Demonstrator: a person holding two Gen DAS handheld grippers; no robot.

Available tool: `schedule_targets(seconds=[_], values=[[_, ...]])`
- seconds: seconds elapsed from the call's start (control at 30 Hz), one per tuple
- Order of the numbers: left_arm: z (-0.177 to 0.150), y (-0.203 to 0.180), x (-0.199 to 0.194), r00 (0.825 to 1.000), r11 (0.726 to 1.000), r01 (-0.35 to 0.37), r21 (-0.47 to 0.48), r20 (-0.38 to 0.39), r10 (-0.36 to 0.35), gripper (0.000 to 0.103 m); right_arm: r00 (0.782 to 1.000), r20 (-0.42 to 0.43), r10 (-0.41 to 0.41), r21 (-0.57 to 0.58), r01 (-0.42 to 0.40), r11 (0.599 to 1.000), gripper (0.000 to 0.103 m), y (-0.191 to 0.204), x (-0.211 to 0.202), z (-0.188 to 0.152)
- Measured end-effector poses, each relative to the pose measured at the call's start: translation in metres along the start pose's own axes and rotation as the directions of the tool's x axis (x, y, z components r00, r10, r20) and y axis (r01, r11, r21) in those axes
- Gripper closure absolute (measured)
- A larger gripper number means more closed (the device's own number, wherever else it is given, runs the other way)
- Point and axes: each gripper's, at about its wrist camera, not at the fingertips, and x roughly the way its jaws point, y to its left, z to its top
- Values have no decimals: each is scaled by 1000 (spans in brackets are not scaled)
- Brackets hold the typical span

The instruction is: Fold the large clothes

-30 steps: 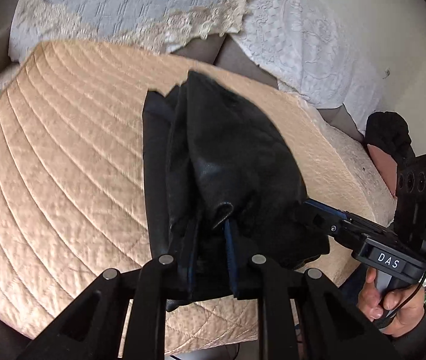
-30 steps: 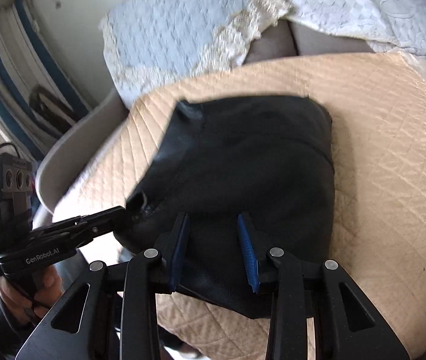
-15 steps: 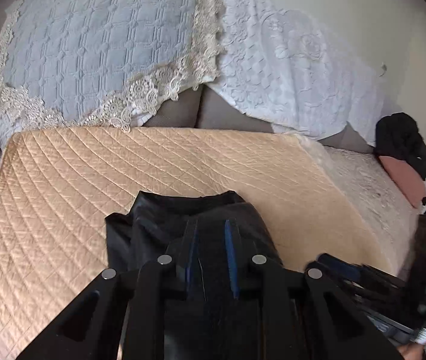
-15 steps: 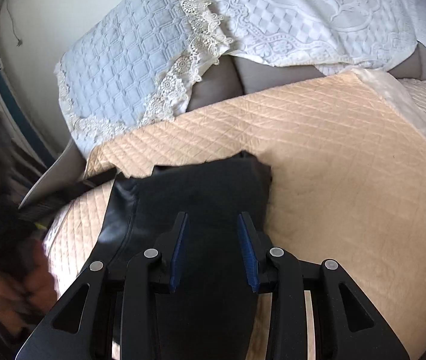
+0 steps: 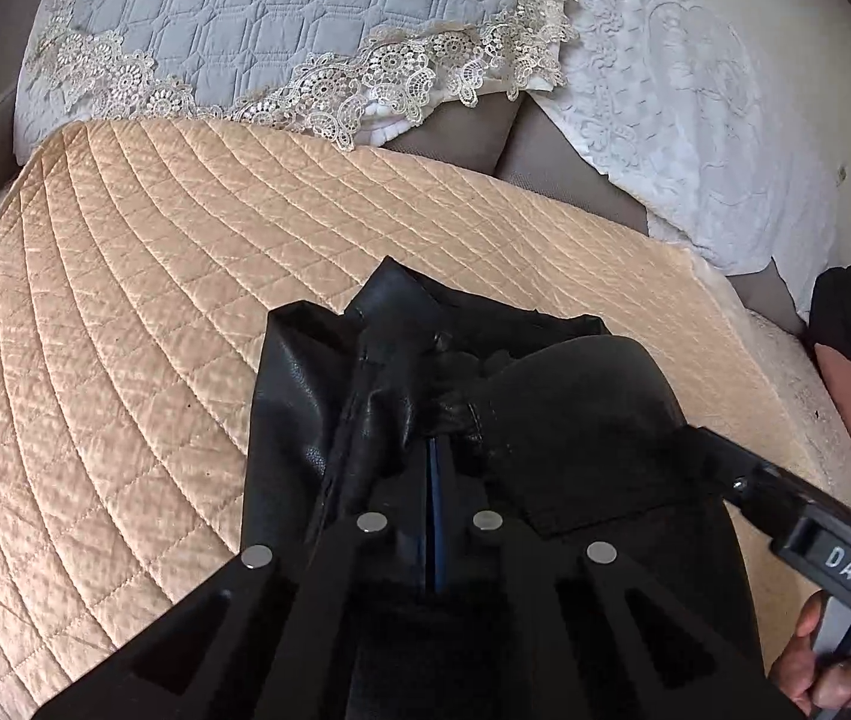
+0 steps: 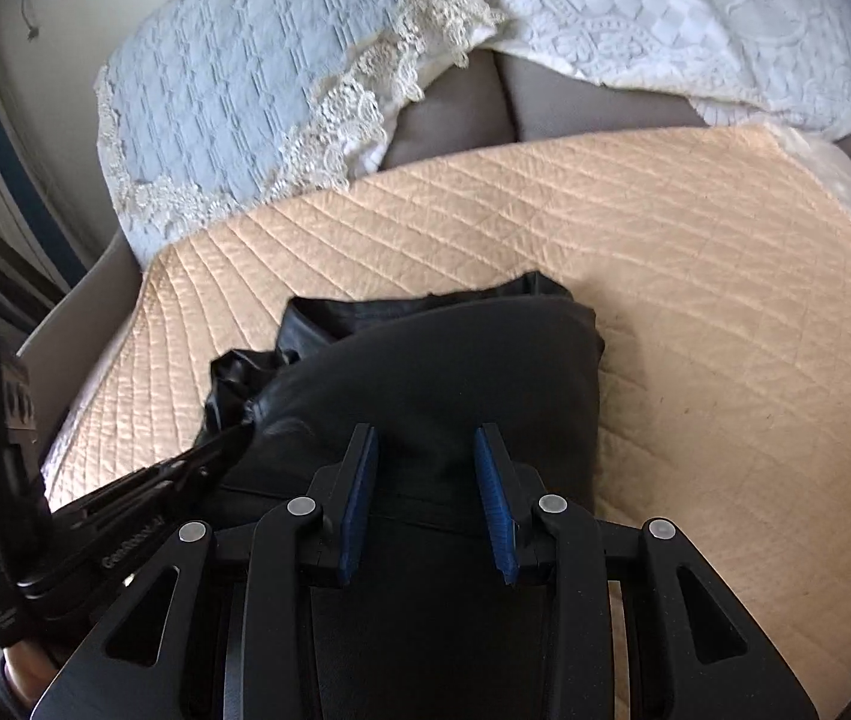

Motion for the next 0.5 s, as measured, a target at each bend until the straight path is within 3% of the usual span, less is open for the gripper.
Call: schedule_targets(seconds=[0.27, 0.4, 0.5], values=[[2, 7, 7, 999, 999, 33, -21, -21, -33, 99, 1000, -12, -1, -14, 1, 1000, 68, -4, 7, -5], [10, 1, -6, 999, 1000, 26, -4, -34, -26, 100, 999, 33, 26, -25, -26, 999, 68, 3, -30, -11], [9, 0, -34, 999, 999, 40, 3, 2, -40, 98, 997, 61, 50, -61, -46, 997, 68, 14, -58, -24]])
